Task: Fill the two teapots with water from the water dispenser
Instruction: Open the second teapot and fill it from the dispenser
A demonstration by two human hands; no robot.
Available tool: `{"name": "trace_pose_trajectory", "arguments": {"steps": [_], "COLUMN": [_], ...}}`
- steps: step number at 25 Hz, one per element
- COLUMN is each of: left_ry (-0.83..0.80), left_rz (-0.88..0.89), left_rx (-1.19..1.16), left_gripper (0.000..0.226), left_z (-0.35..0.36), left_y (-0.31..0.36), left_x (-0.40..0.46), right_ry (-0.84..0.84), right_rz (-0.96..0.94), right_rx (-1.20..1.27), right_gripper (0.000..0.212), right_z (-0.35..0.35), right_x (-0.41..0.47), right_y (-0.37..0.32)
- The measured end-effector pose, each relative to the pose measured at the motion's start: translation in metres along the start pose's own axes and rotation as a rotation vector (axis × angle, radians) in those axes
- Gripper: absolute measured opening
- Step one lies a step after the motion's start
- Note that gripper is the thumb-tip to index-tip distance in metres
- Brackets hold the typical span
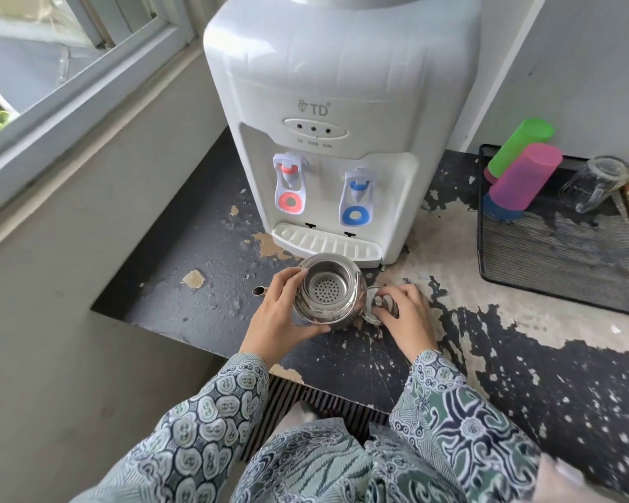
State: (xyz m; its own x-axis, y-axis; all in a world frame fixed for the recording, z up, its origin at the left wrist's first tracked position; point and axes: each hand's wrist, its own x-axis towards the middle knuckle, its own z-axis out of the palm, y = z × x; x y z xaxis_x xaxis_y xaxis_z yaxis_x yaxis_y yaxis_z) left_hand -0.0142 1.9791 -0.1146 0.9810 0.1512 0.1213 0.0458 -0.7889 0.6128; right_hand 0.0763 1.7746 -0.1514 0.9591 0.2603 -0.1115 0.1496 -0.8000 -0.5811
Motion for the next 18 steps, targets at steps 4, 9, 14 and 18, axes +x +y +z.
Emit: {"name": "trace_pose_trajectory", "arguments": {"steps": [4, 9, 14, 18], "left_ry": [-0.023, -0.031, -0.039, -0.009], "left_rz": [-0.004, -0.023, -0.046, -0.047], "left_rx": [0.103, 0.039, 0.005, -0.003], "left_gripper": [0.112, 0.114, 0.113, 0.11], "left_z": [0.003, 0.001, 0.001, -0.001], "left_y": [0.004, 0.001, 0.003, 0.003], "left_x": [0.01, 0.008, 0.006, 0.005], "right_ry": [0.048, 0.21, 0.054, 0.045], "right_rz": [0.009, -0.043, -0.421, -0.486], "right_rx": [-0.016, 0.382, 0.068, -0.039], "right_gripper": [0.019, 0.019, 0.026, 0.027], "right_z": [-0.004, -0.034, -0.024, -0.014], "right_x": [0.004, 0.006, 0.003, 0.005], "right_y": [-0.008, -0.041, -0.086, -0.094]}}
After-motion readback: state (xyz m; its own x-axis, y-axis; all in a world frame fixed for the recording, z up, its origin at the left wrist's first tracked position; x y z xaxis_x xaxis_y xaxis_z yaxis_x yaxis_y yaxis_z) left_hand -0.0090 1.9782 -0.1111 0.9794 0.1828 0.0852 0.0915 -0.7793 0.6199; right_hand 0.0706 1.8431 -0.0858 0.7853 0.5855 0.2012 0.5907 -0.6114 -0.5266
